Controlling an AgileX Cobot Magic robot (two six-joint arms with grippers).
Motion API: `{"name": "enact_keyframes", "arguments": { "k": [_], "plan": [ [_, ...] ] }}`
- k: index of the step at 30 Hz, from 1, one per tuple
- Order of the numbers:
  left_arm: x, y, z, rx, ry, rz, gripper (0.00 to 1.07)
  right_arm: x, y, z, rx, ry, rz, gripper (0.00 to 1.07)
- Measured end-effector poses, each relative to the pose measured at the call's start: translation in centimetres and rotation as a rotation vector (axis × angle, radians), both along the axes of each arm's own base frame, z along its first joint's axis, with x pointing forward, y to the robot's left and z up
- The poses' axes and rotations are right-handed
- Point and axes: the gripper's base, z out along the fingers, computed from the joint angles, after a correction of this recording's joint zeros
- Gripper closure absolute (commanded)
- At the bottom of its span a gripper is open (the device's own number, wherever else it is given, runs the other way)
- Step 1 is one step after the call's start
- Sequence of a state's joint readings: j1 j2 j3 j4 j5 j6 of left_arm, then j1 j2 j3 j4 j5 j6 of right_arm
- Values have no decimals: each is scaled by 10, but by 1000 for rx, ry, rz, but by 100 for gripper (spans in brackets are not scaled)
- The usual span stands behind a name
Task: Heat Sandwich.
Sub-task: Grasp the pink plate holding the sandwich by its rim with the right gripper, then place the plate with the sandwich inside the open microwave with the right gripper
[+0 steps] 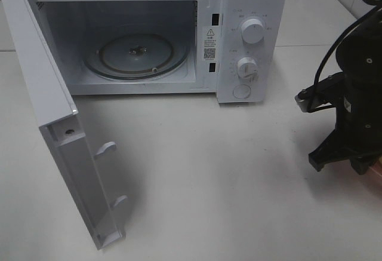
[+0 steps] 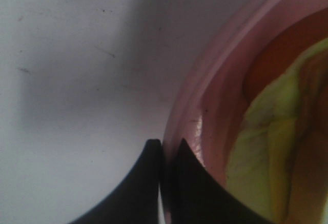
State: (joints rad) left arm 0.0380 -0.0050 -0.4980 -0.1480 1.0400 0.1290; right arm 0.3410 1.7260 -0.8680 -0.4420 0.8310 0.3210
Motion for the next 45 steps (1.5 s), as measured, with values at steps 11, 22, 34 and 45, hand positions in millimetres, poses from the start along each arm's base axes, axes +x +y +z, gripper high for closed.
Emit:
{"name": "enact_keyframes", "arguments": {
  "k": [11, 22, 34, 45],
  "plan": [
    [0, 0, 0, 0, 0, 0, 6, -28, 12, 17, 11, -33, 76, 106],
    [0, 0, 0, 0, 0, 0, 6, -67, 33, 35, 14, -36, 201, 105],
    [0, 0, 0, 0, 0, 0, 6, -95, 66, 47, 16, -47, 386, 105],
    [0, 0, 0, 0, 0, 0, 6, -115, 87, 51, 26, -57, 535, 105]
  ]
}}
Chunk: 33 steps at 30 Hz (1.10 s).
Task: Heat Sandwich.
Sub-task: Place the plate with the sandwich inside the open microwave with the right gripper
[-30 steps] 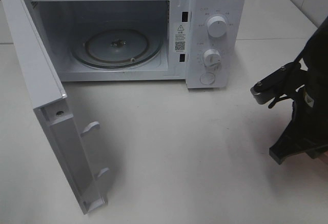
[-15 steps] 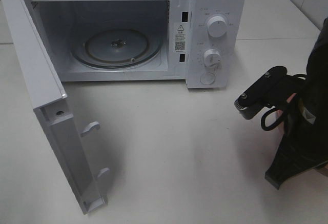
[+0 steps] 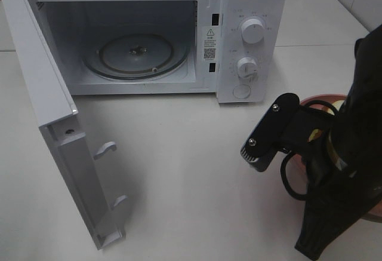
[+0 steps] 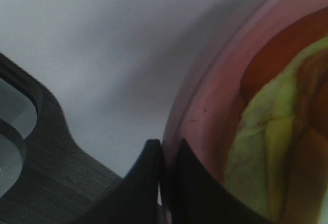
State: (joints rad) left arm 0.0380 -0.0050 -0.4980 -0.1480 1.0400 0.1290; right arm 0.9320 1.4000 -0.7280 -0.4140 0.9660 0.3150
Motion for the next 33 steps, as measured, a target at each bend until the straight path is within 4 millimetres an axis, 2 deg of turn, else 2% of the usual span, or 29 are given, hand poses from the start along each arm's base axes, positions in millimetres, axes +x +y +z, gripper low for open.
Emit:
{"name": "enact_keyframes", "arguments": {
  "k": [10, 16, 33],
  "plan": [
    [0, 0, 0, 0, 0, 0, 6, -15, 14, 0, -25, 7, 172, 104],
    [0, 0, 0, 0, 0, 0, 6, -15, 16, 1, -56, 6, 283, 104],
    [0, 0, 0, 0, 0, 0, 6, -10, 29, 1, -9, -15, 568, 104]
  ]
}}
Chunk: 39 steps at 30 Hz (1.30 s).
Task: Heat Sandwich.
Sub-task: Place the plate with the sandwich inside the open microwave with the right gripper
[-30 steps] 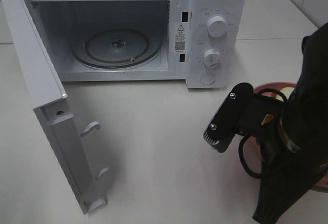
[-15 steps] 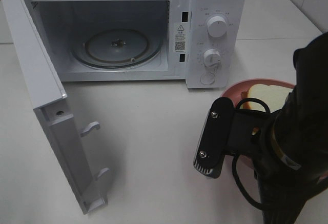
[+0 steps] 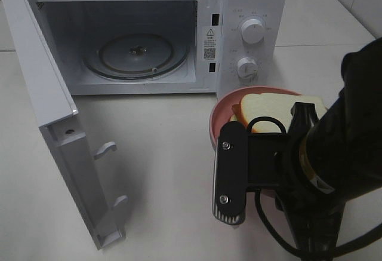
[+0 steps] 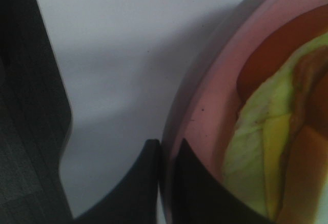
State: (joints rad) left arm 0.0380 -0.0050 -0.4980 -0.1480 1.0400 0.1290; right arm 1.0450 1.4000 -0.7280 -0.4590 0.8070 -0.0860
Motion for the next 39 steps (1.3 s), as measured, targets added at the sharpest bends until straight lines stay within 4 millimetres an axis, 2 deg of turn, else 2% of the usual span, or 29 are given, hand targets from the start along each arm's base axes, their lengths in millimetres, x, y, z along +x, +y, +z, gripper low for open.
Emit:
{"name": "enact_keyframes", "arguments": {
  "k": [12, 19, 29, 34, 39],
  "plan": [
    [0, 0, 0, 0, 0, 0, 6, 2, 7, 1, -14, -15, 250, 104],
    [0, 0, 0, 0, 0, 0, 6, 3, 12, 1, -51, -35, 457, 103],
    [0, 0, 0, 0, 0, 0, 6, 4, 16, 1, -59, -57, 585, 107],
    [0, 0, 0, 0, 0, 0, 6, 11, 12, 0, -71, -67, 630, 107],
    [0, 0, 0, 0, 0, 0, 6, 26, 4, 1, -87, -93, 676, 107]
  ]
}}
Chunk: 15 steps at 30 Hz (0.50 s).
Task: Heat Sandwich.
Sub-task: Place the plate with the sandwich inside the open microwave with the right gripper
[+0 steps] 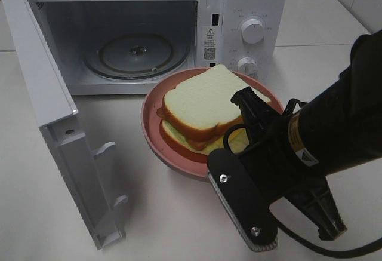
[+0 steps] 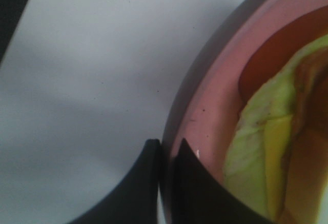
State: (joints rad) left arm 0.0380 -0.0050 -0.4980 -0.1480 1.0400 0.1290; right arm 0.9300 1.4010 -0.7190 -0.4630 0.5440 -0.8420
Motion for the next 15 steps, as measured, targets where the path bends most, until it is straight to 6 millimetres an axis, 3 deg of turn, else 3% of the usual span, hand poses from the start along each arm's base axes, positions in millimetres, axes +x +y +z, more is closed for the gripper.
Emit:
{"name": "enact_keyframes", "arguments": {
  "k": [15],
  "plan": [
    [0, 0, 0, 0, 0, 0, 6, 21, -13, -1, 45, 16, 71, 107]
  ]
}}
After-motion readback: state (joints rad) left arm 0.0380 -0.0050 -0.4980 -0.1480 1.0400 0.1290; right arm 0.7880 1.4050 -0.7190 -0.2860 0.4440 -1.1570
